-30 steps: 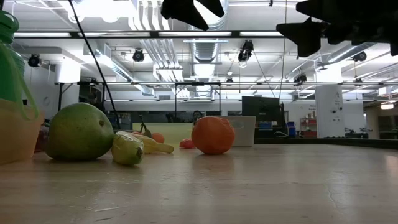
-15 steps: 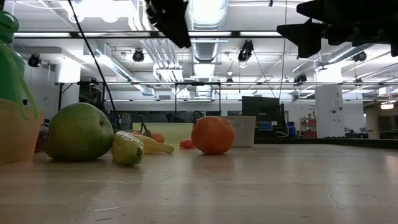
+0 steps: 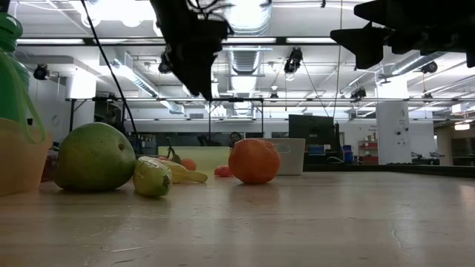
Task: Pick & Place Food Item
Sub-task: Put the tangerines into the gray bin
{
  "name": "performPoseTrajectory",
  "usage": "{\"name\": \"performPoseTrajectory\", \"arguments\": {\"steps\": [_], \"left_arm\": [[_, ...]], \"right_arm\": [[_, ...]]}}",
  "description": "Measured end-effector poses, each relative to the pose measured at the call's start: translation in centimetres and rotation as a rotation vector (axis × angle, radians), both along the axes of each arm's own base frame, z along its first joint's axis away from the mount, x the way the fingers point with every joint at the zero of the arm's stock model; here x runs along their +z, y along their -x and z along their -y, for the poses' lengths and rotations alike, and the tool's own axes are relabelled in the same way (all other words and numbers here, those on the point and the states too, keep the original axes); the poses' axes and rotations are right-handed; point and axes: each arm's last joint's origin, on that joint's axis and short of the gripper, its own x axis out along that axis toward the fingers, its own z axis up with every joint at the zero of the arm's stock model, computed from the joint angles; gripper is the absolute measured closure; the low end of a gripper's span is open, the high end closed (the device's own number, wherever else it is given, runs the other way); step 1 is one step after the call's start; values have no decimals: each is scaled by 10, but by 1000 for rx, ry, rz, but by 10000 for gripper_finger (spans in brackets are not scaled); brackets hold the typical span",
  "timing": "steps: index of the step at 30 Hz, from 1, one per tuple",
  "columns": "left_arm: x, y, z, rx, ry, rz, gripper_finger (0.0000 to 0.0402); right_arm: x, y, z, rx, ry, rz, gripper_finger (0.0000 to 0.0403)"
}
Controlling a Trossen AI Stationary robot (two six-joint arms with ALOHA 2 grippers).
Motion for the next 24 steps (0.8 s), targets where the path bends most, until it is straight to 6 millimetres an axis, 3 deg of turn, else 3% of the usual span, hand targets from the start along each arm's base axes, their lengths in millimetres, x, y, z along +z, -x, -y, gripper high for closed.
{"name": "performPoseTrajectory", "arguments": {"steps": [6,12,24], "left_arm": [[-3,4,-34,45,125,-8,60],[-6,13,-51,142,142,-44,60],[-24,26,-53,375,200,-67,60]], "right_arm": [[0,0,0,0,0,0,97],[0,0,0,0,0,0,97],[0,0,0,0,0,0,97]]}}
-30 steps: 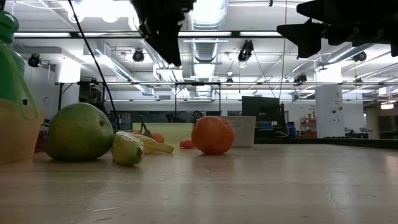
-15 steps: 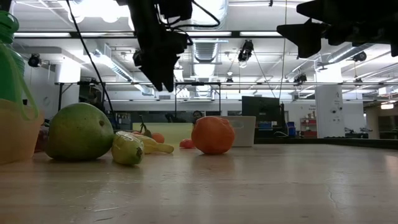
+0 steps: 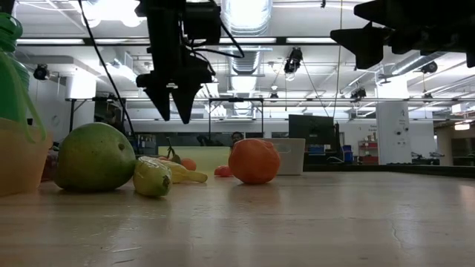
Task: Pick & Place Food Item
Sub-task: Put the tangerines into the gray bin
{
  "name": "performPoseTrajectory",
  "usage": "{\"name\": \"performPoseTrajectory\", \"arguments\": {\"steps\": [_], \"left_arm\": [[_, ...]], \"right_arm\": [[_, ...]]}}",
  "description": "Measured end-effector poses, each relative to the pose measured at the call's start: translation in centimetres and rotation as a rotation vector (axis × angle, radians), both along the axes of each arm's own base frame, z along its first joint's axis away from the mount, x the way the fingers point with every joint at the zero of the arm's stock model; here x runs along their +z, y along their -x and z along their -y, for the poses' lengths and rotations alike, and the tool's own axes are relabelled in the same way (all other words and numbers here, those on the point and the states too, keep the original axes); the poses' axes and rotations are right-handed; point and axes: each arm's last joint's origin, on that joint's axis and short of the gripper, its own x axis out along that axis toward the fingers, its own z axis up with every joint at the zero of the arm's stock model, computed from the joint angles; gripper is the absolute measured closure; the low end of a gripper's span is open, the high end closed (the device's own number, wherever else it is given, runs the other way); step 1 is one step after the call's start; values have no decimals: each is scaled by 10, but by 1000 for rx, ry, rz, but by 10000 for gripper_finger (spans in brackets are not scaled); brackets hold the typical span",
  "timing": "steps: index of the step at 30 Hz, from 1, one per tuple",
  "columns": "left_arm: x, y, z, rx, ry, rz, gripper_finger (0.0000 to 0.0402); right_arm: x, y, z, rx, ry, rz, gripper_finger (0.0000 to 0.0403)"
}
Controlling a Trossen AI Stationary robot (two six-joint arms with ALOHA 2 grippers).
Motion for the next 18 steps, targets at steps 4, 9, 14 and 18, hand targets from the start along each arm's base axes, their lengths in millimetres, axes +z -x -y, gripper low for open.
{"name": "performPoseTrajectory", "arguments": {"steps": [4,9,14,18], "left_arm": [[0,1,0,1,4,-15,60],[-7,4,-2,10,-17,-28,60],[-22,7,-1,32,-9,-25,60],[-30,8,-1,42,-13,-5,60]], "right_arm": [[0,0,0,0,0,0,97],[0,0,0,0,0,0,97],[0,0,0,0,0,0,97],[0,0,0,0,0,0,97]]}}
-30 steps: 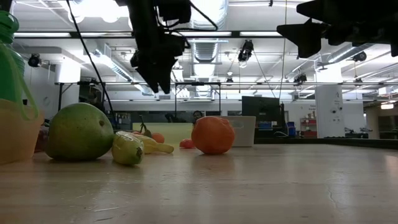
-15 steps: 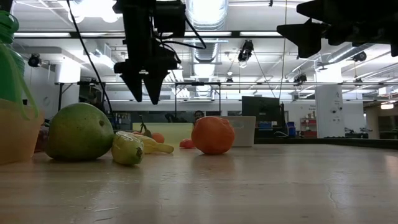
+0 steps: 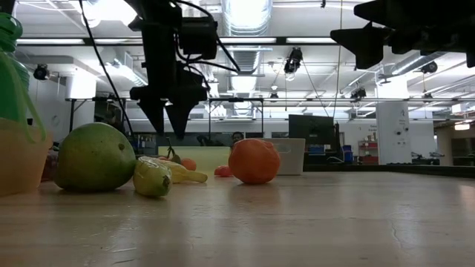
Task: Pick & Place Food Item
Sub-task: Put the tangerines into the gray bin
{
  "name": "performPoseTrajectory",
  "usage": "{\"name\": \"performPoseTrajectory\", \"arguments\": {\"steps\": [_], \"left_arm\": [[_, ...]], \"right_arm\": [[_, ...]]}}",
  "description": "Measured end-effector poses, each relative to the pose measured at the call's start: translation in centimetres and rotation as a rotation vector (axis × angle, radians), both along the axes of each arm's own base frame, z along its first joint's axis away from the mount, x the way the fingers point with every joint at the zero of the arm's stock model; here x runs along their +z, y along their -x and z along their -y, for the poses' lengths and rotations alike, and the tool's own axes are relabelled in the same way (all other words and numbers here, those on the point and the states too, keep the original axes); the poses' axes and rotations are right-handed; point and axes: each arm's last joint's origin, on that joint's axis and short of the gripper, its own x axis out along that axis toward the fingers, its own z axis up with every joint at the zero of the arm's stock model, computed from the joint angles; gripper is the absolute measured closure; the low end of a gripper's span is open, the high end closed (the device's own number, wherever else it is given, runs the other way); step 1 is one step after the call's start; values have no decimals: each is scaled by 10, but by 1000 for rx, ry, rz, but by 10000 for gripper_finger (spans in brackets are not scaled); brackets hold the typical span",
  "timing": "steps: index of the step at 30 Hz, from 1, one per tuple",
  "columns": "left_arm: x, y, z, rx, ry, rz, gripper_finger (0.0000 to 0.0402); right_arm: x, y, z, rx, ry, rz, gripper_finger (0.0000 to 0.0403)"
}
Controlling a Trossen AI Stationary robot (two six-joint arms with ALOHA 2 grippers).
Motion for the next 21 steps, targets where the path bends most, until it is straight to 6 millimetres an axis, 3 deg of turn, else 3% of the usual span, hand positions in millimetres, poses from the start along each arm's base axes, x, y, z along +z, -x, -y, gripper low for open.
{"name": "performPoseTrajectory", "arguments": {"steps": [8,21], "left_arm": [[-13,5,0,14,3,-6,60],[-12,0,-2,16,-28,52,60]], "right_arm": [[0,0,0,0,0,0,97],[0,0,0,0,0,0,97]]}}
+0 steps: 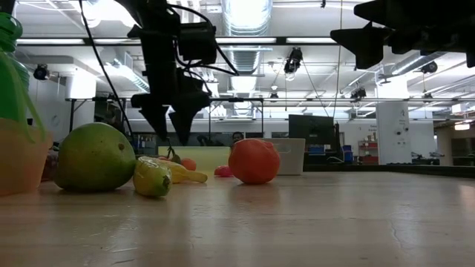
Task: Pick & Place Food Item
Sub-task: Put the tangerines into the gray bin
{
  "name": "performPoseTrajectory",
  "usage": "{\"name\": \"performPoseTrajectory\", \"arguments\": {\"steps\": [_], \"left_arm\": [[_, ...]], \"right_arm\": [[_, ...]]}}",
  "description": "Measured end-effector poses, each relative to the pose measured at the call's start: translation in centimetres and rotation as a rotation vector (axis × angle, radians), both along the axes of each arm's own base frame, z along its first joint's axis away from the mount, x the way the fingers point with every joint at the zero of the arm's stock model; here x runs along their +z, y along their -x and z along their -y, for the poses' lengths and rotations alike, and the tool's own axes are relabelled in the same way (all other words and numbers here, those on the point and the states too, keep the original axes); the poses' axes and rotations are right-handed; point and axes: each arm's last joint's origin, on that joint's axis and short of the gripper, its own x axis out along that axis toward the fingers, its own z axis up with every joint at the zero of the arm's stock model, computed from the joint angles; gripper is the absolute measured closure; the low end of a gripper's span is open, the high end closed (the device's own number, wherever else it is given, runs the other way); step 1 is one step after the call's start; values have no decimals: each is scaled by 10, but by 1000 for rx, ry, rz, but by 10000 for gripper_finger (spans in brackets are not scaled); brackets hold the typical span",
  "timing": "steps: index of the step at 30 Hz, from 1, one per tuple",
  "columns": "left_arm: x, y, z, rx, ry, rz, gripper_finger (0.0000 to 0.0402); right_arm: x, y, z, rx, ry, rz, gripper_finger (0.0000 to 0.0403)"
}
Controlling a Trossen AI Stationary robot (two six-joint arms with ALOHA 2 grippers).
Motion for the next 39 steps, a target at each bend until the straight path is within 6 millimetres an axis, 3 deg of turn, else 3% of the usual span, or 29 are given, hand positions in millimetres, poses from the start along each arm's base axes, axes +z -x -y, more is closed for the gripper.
{"name": "performPoseTrajectory", "arguments": {"steps": [7,15,25,39], "left_arm": [[-1,-1,0,0,-2,9,60],[-20,5,-1,3,-5,23,60],[-20,5,-1,3,-1,27,64],[-23,5,-2,9,-9,40,192]], "right_arm": [[0,0,0,0,0,0,97],[0,0,0,1,0,0,97],[0,0,0,1,0,0,97],[0,0,0,1,0,0,97]]}}
